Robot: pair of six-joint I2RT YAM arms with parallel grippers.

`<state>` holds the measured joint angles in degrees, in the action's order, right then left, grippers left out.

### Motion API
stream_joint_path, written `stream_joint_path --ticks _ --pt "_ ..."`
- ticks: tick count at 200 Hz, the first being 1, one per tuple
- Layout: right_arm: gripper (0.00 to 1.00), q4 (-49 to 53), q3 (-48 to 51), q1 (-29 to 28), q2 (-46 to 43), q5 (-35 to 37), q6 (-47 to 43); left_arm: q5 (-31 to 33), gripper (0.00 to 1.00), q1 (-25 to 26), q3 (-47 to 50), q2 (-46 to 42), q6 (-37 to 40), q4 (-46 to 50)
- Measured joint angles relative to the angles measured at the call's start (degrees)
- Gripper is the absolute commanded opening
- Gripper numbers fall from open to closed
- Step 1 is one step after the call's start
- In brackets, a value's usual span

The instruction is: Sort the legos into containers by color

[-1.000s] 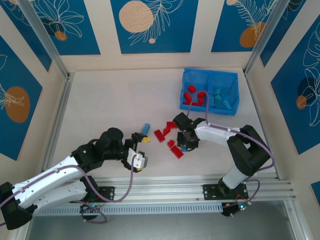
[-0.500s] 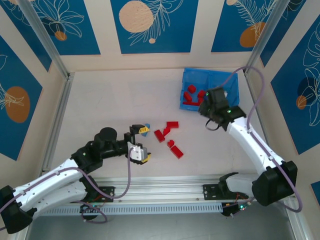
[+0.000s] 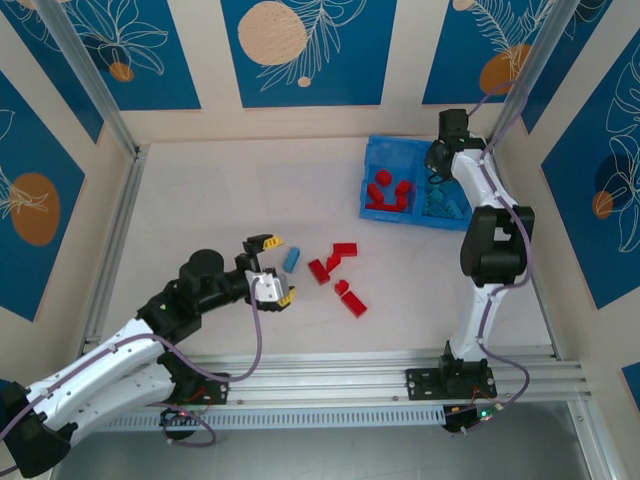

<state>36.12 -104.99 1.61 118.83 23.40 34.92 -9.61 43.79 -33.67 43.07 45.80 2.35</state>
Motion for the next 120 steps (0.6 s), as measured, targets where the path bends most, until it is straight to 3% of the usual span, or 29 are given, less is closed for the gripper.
stream_joint_path --ticks 32,70,97,120 --pt "0.56 3.7 -7.3 2.6 7.5 -5.4 1.7 1.4 1.0 -2.1 0.0 -0.2 -2.7 -0.3" --pt "0.6 7.2 -8.7 3.1 8.0 -9.0 2.2 2.0 1.0 -4.2 -0.3 1.6 -9.7 -1.4" --pt "0.61 7.7 -3.8 3.1 2.4 -11.8 2.2 2.3 1.0 -5.0 -3.9 5.7 -18.1 0.0" --pt "0.62 6.8 7.5 3.0 -9.5 -14.9 2.6 3.5 1.0 -6.0 -11.6 10.7 -29.0 3.8"
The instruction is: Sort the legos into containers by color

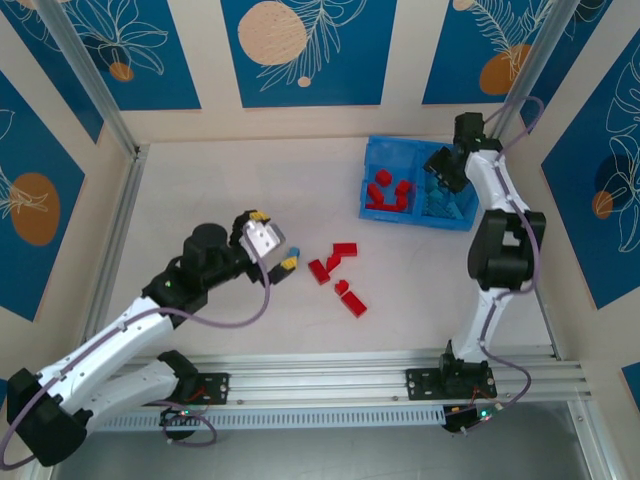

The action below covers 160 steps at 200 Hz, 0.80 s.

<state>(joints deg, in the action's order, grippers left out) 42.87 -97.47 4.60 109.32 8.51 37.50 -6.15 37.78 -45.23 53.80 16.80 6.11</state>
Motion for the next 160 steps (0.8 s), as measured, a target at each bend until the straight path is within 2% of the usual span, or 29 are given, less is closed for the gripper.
stream_joint_path --ticks 25,47,62,80,94,127,160 --pt "0.65 -1.9 13.0 -0.9 -17.0 -5.6 0.2 1.2 0.99 -0.3 -10.7 7.2 -12.6 5.2" --pt "0.69 -1.9 21.2 -4.4 -31.3 -10.6 0.3 1.5 0.98 -0.3 -15.1 13.2 -22.7 6.9" --pt "0.74 -0.7 25.4 -9.0 -39.0 -12.6 0.6 2.4 0.97 -0.3 -17.4 18.6 -28.9 9.6" --pt "0.9 1.5 30.1 -16.4 -45.7 -13.4 1.8 4.6 0.97 0.5 -21.4 26.4 -35.1 14.1" --pt "0.94 3.2 33.7 -22.6 -49.0 -13.5 3.3 6.9 0.98 1.5 -26.0 33.5 -38.7 18.0" --pt "0.96 7.7 40.4 -33.5 -51.0 -11.9 7.4 7.1 0.99 5.5 -36.2 47.0 -37.1 23.5" --pt "0.96 11.3 41.6 -37.3 -53.3 -8.7 9.6 1.5 0.97 7.0 -43.7 57.0 -22.6 28.2"
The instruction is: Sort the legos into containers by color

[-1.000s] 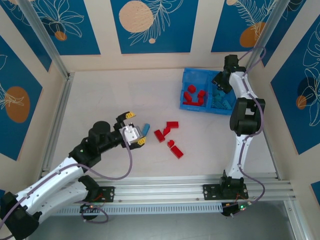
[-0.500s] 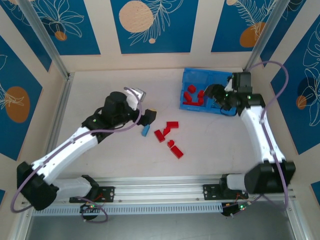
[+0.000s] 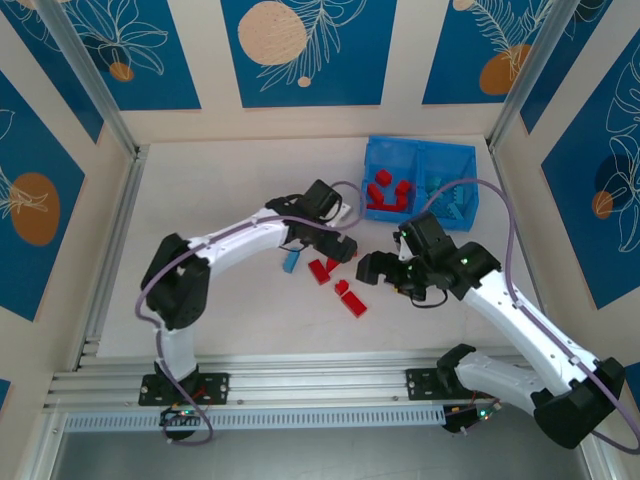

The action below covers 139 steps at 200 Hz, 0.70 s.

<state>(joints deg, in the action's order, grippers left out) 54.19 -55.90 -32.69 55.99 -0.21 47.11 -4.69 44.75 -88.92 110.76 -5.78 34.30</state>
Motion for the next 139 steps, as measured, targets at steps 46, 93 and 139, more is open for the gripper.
stream_joint_path --ticks 46,93,139 --pt "0.96 1.5 1.2 0.0 -8.4 1.8 2.0 -4.2 0.95 -0.3 -10.3 11.2 18.0 7.3" --pt "0.96 3.0 2.0 -0.1 -9.0 1.9 3.7 -5.4 0.87 -0.7 -17.9 18.1 28.7 9.9" --pt "0.96 3.9 2.0 -0.4 -10.8 2.2 5.0 -5.1 0.6 -1.5 -25.2 25.3 33.2 12.2"
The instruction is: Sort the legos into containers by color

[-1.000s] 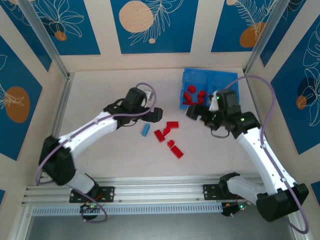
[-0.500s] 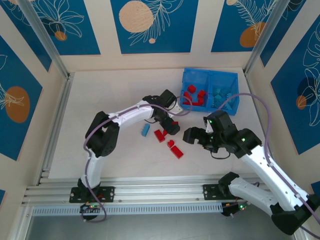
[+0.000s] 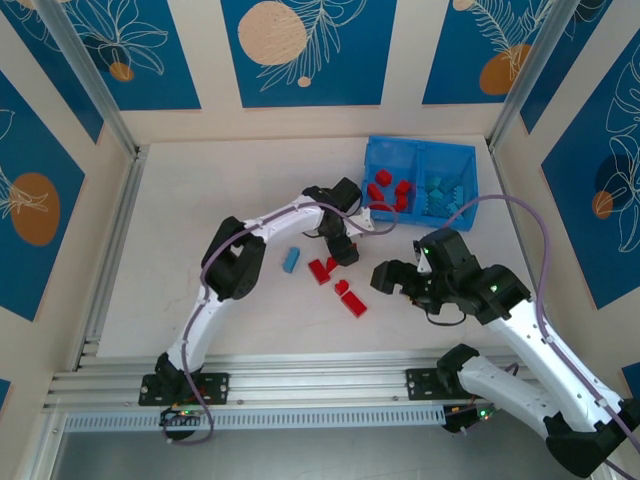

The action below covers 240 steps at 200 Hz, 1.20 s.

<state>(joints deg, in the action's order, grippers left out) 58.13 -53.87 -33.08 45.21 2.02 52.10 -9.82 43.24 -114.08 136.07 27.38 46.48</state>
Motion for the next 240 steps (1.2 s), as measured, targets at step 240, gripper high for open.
stream_joint_path --ticks 240 --pt "0.95 4.9 0.9 -0.3 -11.6 12.7 8.4 3.3 0.2 1.3 -37.1 7.4 -32.0 -16.7"
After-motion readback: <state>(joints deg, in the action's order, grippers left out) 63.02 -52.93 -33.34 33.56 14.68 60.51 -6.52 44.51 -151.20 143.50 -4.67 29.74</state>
